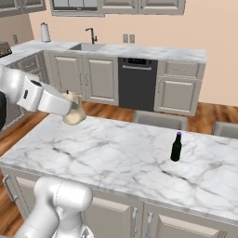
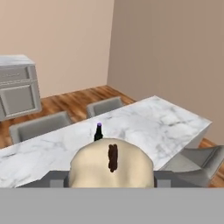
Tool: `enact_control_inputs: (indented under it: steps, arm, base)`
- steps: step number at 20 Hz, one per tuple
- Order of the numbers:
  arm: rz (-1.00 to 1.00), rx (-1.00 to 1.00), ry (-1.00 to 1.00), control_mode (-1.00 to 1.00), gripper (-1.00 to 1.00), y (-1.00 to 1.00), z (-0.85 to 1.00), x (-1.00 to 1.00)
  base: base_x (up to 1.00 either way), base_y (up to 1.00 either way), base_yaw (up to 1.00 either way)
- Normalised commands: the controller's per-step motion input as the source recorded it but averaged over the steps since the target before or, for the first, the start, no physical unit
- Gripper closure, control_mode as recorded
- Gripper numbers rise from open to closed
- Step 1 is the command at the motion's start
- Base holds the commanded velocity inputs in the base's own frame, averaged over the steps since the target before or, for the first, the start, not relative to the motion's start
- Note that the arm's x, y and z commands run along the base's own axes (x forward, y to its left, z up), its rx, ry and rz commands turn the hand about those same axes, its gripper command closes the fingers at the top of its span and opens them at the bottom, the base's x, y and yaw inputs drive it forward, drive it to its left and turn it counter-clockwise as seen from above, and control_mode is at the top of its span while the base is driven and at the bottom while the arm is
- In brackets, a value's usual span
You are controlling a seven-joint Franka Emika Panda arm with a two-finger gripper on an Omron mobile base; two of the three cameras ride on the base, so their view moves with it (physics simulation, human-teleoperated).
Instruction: Get the candle and the beer from the cabinet and move them to the dining counter.
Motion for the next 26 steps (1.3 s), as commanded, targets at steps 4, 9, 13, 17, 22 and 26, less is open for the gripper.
enact_control_inputs:
  steps: [4, 9, 13, 17, 22, 26]
  arm:
    - [0.00, 0.00, 0.00, -1.00, 1.00, -0.34, -0.55, 0.77]
    - [0.00, 0.00, 0.00, -1.00, 1.00, -0.26, -0.77, 0.83]
    - [0.00, 0.00, -0.02, -1.00, 1.00, -0.32, -0.86, 0.85]
    - [0.00, 0.00, -0.10, -1.00, 1.00, -0.38, -0.76, 0.56]
    - [-0.08, -0.06, 0.00, -1.00, 1.00, -0.31, -0.36, 0.28]
    - [-0.09, -0.01, 0.00, -1.00, 1.00, -0.26, -0.36, 0.63]
  base:
    - [0.00, 0.00, 0.00]
    - [0.00, 0.00, 0.00]
    - [0.00, 0.00, 0.00]
    - [0.00, 0.00, 0.00]
    - [0.00, 0.00, 0.00]
    - [0.00, 0.00, 0.00]
